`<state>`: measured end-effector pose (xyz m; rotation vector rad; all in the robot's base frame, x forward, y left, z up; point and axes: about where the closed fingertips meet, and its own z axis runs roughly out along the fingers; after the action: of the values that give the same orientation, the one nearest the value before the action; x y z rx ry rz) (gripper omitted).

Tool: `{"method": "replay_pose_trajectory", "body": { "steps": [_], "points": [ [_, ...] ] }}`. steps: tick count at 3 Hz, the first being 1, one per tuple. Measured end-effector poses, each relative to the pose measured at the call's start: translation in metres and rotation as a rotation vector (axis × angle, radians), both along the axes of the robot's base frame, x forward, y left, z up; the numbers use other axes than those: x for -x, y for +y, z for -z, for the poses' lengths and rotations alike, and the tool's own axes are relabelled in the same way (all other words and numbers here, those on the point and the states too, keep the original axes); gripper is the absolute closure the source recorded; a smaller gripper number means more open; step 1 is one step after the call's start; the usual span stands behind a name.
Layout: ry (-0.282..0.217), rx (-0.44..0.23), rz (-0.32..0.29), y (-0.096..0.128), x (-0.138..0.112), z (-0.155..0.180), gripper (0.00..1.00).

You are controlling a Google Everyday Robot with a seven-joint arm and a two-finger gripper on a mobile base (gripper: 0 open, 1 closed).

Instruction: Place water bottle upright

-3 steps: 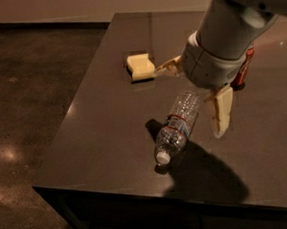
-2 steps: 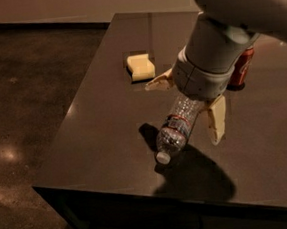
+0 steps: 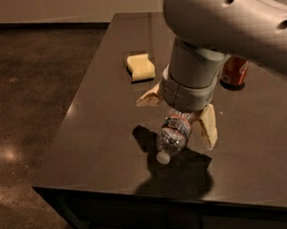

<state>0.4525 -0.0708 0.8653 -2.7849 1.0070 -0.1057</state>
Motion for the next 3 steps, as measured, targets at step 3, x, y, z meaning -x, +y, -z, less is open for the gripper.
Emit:
{"method": "replay_pose_trajectory", "body": {
  "steps": [3],
  "points": [
    [-0.009,0.133,-0.081,-0.002,-0.013,0.019,0.18]
  ]
}}
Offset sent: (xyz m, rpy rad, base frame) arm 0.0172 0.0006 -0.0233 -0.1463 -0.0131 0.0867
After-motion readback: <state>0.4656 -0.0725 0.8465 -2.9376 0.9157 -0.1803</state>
